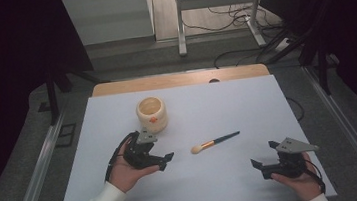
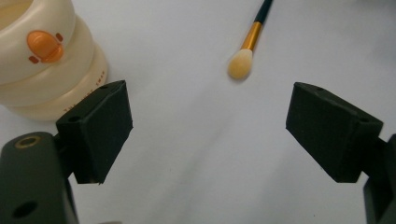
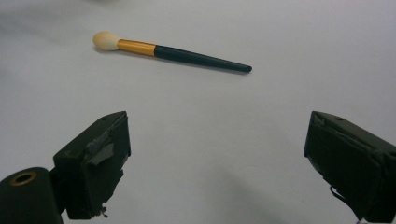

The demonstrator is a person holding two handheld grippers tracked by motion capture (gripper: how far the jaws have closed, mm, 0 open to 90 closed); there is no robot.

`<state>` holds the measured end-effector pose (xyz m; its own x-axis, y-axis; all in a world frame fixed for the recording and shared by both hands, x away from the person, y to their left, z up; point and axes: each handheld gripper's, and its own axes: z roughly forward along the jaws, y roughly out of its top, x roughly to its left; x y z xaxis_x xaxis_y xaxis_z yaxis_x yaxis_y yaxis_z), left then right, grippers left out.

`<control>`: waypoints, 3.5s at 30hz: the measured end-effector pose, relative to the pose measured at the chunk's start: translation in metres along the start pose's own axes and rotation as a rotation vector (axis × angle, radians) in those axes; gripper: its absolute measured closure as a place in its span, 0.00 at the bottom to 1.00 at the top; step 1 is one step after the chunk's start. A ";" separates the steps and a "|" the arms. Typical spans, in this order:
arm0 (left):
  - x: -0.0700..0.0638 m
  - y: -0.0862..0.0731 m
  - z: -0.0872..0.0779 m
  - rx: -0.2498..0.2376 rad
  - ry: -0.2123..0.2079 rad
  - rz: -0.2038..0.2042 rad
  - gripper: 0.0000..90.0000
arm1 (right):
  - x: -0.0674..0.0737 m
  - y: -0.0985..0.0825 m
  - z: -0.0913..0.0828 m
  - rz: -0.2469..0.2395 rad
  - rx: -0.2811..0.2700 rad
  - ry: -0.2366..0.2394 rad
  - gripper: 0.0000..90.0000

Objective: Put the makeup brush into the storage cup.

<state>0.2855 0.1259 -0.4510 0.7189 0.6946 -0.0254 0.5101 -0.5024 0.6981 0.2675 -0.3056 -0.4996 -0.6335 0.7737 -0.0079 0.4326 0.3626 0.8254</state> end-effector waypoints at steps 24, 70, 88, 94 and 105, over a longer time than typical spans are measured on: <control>-0.012 0.018 0.016 0.042 -0.018 0.062 0.17 | 0.000 0.000 0.000 -0.006 -0.005 -0.002 0.09; -0.033 0.056 0.049 0.058 -0.058 0.117 0.17 | 0.000 0.000 0.001 -0.009 -0.003 0.007 0.09; -0.038 0.065 0.065 0.090 -0.072 0.141 0.17 | -0.001 -0.001 0.001 -0.005 -0.003 0.008 0.09; -0.038 0.069 0.070 0.111 -0.078 0.146 0.17 | -0.001 -0.001 0.001 -0.001 -0.003 0.009 0.09; -0.041 0.080 0.086 0.158 -0.094 0.172 0.18 | -0.001 -0.001 0.001 0.000 0.000 0.010 0.09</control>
<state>0.3372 0.0135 -0.4557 0.8386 0.5446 0.0121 0.4386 -0.6883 0.5778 0.2687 -0.3062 -0.5014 -0.6404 0.7681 -0.0023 0.4325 0.3630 0.8253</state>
